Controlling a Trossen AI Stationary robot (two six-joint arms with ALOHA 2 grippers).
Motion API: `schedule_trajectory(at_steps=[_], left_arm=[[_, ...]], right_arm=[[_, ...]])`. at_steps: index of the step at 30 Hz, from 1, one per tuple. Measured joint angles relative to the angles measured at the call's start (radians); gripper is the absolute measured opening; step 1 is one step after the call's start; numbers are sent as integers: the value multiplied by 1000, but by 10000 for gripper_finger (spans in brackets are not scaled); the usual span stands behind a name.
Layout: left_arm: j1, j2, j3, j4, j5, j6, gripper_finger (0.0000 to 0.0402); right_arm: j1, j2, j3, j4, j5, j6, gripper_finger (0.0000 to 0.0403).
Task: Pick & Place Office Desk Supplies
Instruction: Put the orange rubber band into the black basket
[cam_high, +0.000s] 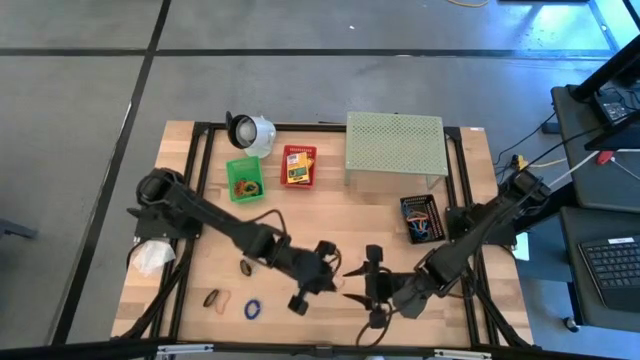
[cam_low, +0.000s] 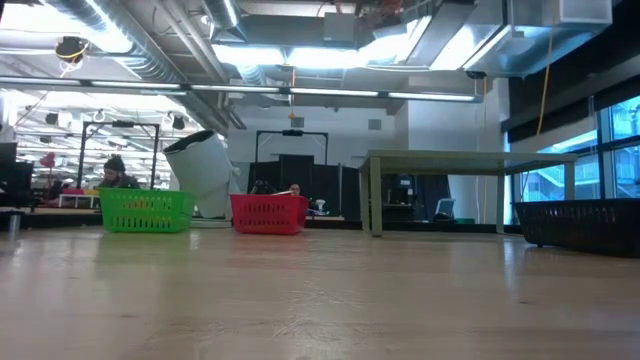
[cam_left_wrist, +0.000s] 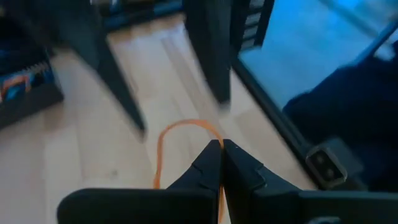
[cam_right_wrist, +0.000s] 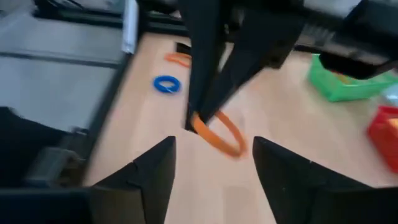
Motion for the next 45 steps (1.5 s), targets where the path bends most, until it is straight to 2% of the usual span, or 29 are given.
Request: schedule_trajectory(at_steps=[7,13,18,23,29,33,38,41,45], left_arm=[[34,0,0,26,79,-7,2],[34,-2,0,29,113,-8,2],[34,-2,1,26,114,-2,2],[34,-2,1,20,110,0,3],[33,3,0,-14,106,-1,3],[31,2,0,-27,75,-8,3],[26,-7,0,-63,-44,-9,18],[21,-32,0,-63,-118,-10,50],[11,-75,-1,-85,-200,-28,115]], right_arm=[[0,74,45,-4,125,-99,232],[1,86,81,-15,147,-137,211],[2,86,81,-11,133,-137,145],[2,86,82,-8,102,-119,23],[-4,83,89,8,118,-141,5],[1,84,89,7,124,-146,4],[-3,84,88,0,159,-149,2],[-8,84,88,-1,135,-112,2],[-14,81,88,4,134,-81,1]])
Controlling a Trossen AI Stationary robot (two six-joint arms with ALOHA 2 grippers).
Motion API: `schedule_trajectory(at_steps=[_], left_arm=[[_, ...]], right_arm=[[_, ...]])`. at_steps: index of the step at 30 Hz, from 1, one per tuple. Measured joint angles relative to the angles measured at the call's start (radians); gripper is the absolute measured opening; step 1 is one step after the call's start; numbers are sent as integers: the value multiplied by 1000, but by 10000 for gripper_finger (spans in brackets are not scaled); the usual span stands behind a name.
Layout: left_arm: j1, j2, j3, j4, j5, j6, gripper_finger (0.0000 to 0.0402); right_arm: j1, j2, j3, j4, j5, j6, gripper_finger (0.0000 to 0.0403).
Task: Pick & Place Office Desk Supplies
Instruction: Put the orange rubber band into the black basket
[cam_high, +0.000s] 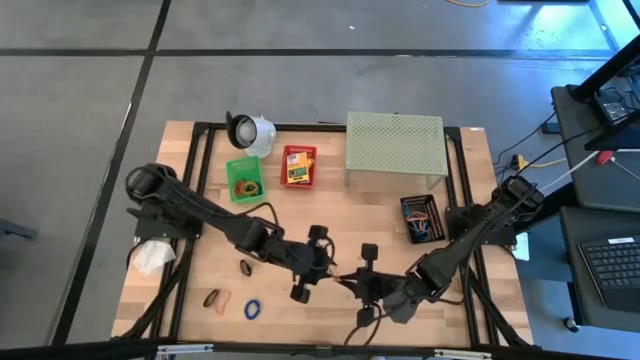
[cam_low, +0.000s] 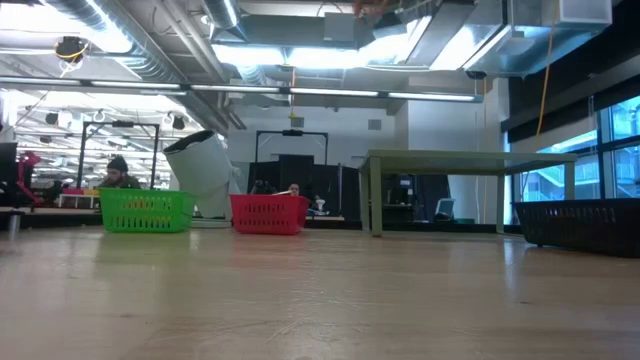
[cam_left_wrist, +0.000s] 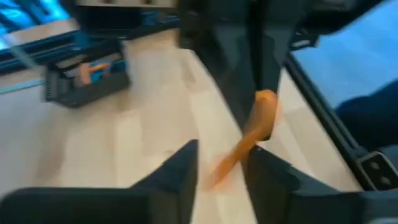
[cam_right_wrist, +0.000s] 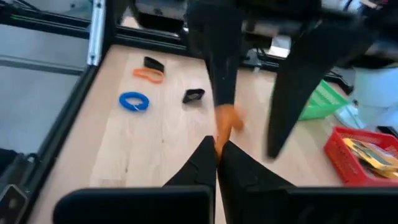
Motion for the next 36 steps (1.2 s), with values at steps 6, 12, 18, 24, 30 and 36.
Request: schedule_trajectory(at_steps=[6,12,18,24,30,36], left_arm=[[-33,-39,1,-47,-32,-27,213],[-63,-49,1,-102,-34,-63,252],[-84,-65,1,-303,-164,-141,253],[-120,-65,-5,-721,-278,-379,251],[-188,-101,-159,-754,-316,-526,233],[-278,-221,-376,-604,-579,-715,216]], right_arm=[[-8,-1,-2,-8,39,2,1],[-35,-1,-2,-12,96,69,0],[-73,-11,-3,-92,127,198,0],[-131,-100,-3,-495,67,612,0],[-176,-214,-3,-976,-86,990,0],[-180,-299,-3,-1308,-227,1196,0]])
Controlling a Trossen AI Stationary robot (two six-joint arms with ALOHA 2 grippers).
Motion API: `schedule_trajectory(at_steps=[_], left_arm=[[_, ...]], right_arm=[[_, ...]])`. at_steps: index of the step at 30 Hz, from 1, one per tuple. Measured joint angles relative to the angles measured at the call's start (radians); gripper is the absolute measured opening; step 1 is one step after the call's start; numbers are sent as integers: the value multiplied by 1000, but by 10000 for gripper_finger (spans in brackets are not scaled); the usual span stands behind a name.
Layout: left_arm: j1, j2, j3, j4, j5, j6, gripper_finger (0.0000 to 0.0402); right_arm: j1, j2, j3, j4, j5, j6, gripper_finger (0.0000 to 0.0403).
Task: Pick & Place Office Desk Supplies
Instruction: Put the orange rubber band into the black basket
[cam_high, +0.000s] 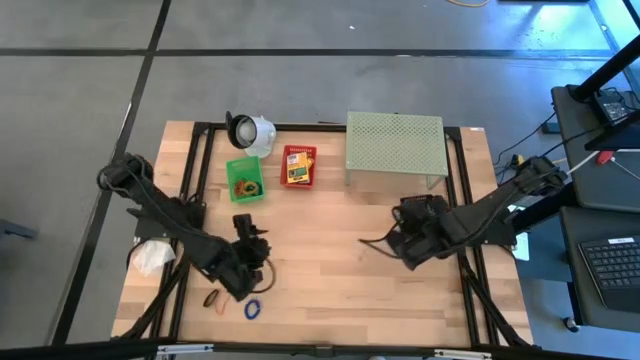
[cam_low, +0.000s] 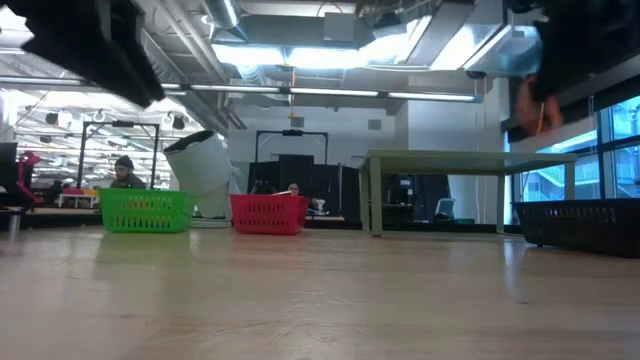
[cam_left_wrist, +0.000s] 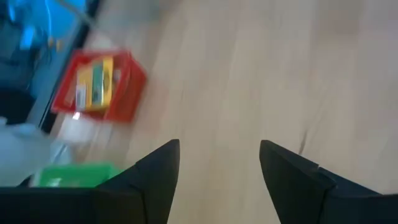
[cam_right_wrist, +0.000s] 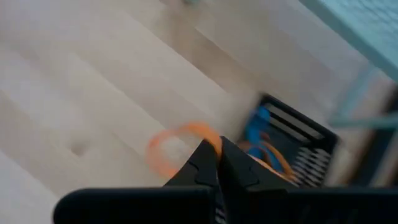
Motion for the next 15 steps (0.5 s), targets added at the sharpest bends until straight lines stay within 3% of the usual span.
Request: schedule_trajectory(at_steps=[6,15], left_arm=[[-22,-99,-182,385,-141,97,218],[5,-148,-365,760,-342,231,234]], right_arm=[[-17,-44,-1,-218,-98,131,0],[-98,-129,-85,-214,-162,130,0]])
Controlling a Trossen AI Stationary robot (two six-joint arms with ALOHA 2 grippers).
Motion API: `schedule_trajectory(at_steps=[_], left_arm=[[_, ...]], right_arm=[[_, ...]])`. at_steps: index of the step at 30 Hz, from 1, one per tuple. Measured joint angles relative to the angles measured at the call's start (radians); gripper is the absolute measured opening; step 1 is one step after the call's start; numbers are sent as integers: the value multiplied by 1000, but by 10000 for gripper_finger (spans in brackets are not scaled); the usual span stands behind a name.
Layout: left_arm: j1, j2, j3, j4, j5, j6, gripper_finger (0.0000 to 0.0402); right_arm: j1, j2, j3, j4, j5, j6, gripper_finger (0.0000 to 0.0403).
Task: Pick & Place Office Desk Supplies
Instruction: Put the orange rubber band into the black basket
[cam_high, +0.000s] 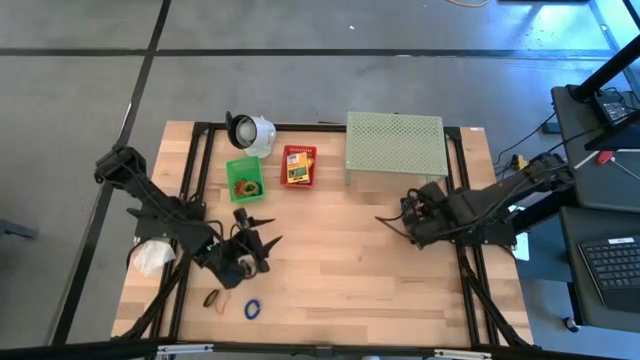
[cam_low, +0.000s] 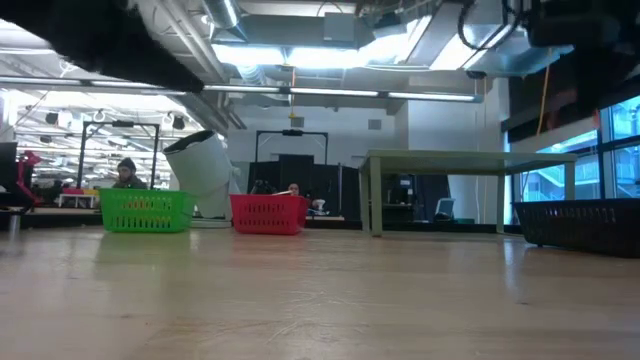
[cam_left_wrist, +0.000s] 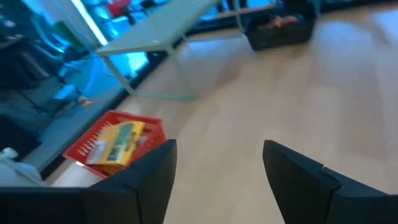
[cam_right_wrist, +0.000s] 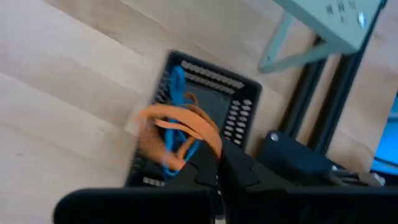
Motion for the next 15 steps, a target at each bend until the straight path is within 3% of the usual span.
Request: schedule_trajectory(at_steps=[5,15], left_arm=[[51,-2,-39,146,-76,82,235],[204,-13,-40,235,120,208,235]], right_arm=[[-57,-67,-102,46,-79,2,0],[-197,-96,-248,245,-173,-147,0]])
